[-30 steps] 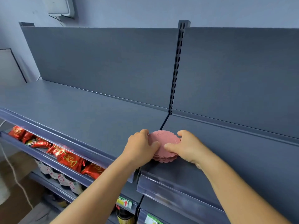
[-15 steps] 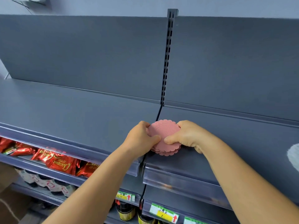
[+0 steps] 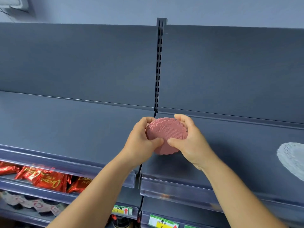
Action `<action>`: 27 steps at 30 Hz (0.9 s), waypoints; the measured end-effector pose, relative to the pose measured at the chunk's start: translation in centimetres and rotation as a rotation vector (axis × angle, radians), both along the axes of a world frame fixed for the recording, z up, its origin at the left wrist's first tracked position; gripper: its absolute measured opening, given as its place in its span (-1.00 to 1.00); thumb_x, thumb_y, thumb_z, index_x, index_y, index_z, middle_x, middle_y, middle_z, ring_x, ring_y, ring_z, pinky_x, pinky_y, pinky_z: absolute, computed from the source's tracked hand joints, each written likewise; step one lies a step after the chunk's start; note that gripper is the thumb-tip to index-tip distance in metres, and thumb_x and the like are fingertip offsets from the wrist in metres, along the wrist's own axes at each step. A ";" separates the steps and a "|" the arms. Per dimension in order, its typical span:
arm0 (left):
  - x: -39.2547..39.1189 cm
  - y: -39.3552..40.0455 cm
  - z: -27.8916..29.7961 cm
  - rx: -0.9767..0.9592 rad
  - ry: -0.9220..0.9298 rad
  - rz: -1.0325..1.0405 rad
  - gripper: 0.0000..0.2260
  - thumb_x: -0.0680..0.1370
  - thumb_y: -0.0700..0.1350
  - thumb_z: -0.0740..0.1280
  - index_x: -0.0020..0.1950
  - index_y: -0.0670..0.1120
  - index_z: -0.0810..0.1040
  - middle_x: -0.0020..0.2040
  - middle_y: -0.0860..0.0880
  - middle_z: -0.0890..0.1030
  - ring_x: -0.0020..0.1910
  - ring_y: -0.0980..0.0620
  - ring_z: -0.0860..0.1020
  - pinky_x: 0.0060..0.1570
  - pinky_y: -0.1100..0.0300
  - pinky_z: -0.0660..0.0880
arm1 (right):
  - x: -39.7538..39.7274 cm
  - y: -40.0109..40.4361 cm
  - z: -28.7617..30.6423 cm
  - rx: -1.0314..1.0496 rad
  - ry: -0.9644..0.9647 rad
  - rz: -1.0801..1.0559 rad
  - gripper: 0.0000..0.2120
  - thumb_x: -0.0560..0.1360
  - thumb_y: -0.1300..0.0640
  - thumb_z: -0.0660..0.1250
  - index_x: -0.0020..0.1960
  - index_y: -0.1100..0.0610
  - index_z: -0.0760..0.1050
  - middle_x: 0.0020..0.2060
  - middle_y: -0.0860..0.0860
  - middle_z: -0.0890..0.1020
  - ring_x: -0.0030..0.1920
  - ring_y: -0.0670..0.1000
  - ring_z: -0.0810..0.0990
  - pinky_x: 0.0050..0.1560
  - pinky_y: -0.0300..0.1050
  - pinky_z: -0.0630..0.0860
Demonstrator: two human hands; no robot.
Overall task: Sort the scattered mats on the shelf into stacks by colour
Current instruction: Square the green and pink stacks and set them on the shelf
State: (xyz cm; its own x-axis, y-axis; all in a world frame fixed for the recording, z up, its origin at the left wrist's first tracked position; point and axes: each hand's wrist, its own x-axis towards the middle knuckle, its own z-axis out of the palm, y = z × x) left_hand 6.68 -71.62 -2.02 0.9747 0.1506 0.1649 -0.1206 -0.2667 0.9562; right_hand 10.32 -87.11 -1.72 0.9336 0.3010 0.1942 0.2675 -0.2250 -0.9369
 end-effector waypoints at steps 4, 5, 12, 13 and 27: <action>0.4 -1.4 -0.9 0.009 -0.021 -0.067 -0.59 0.44 -0.38 0.34 0.07 0.08 0.38 -0.05 0.02 0.59 -0.12 0.08 0.60 -0.12 0.25 0.58 | -0.1 -0.9 -0.9 0.048 0.024 -0.004 -0.47 0.36 0.39 0.35 0.23 -0.03 0.41 0.05 -0.08 0.58 -0.03 -0.06 0.56 -0.07 -0.21 0.54; 0.4 -1.7 -1.1 0.009 -0.018 -0.079 -0.59 0.44 -0.38 0.33 0.10 0.07 0.38 -0.01 -0.01 0.60 -0.06 0.03 0.62 -0.05 0.17 0.60 | -0.1 -1.0 -1.1 0.061 0.044 0.004 -0.46 0.35 0.37 0.36 0.23 -0.06 0.40 0.06 -0.07 0.58 -0.02 -0.04 0.57 -0.06 -0.17 0.55; 0.8 -2.2 -1.8 0.090 -0.034 -0.138 -0.68 0.47 -0.22 0.22 0.05 0.19 0.30 0.14 -0.12 0.53 0.07 -0.10 0.59 0.08 -0.06 0.57 | 0.1 -0.8 -1.6 0.079 0.097 -0.011 -0.53 0.42 0.40 0.23 0.20 -0.03 0.37 0.02 -0.04 0.57 -0.09 -0.09 0.53 -0.19 -0.31 0.46; 0.7 -2.1 -1.8 0.102 -0.038 -0.138 -0.67 0.49 -0.24 0.22 0.06 0.18 0.30 0.13 -0.11 0.52 0.07 -0.08 0.57 0.09 -0.05 0.56 | 0.0 -0.8 -1.6 0.074 0.097 -0.007 -0.54 0.42 0.40 0.22 0.19 -0.02 0.38 0.02 -0.03 0.57 -0.09 -0.09 0.53 -0.15 -0.28 0.45; 0.5 -1.5 -1.7 0.166 -0.011 -0.195 -0.68 0.51 -0.34 0.13 0.15 0.01 0.27 0.18 -0.12 0.46 0.12 -0.03 0.51 0.03 0.20 0.49 | -0.7 -0.9 -1.4 -0.029 0.131 -0.072 -0.56 0.46 0.37 0.15 0.29 0.08 0.28 0.02 -0.02 0.51 -0.07 -0.06 0.47 -0.05 -0.19 0.42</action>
State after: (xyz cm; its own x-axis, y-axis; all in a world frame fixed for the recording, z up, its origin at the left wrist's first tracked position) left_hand 7.16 -73.14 -3.67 0.9807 -0.0701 0.1825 -0.1953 -0.3905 0.8997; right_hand 9.64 -88.02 -3.09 0.9698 0.2358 0.0618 0.1258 -0.2671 -0.9554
